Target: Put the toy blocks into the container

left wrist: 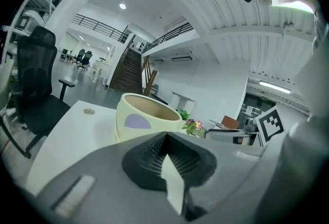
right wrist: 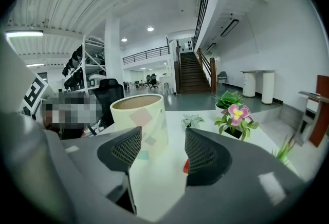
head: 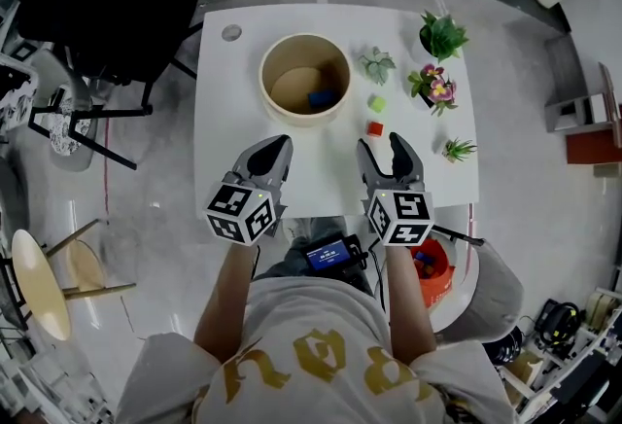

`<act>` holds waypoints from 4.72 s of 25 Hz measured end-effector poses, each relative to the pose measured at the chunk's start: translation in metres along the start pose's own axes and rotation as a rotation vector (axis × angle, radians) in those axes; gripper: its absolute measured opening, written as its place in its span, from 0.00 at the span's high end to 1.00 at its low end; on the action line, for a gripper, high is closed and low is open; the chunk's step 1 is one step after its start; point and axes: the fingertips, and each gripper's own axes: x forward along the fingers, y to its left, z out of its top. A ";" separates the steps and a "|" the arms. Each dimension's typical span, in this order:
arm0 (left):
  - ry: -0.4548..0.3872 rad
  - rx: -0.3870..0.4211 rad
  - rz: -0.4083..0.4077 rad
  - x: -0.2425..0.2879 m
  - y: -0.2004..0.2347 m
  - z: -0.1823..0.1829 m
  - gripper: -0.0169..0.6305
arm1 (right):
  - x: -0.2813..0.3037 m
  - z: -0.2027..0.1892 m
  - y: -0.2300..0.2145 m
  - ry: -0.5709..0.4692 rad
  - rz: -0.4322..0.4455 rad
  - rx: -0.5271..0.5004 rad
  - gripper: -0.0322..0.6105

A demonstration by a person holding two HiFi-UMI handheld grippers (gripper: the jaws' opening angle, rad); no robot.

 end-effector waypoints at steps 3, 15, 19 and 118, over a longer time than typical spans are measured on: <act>0.021 0.006 -0.002 0.008 -0.004 -0.009 0.97 | 0.002 -0.009 -0.008 0.016 -0.007 0.007 0.52; 0.101 0.000 0.029 0.035 0.006 -0.044 0.97 | 0.024 -0.050 -0.032 0.121 -0.036 0.032 0.53; 0.139 -0.001 0.028 0.045 0.007 -0.058 0.97 | 0.030 -0.065 -0.039 0.159 -0.045 0.041 0.53; 0.078 -0.019 -0.061 0.060 -0.023 -0.034 0.97 | 0.040 -0.033 -0.013 0.142 0.114 0.010 0.67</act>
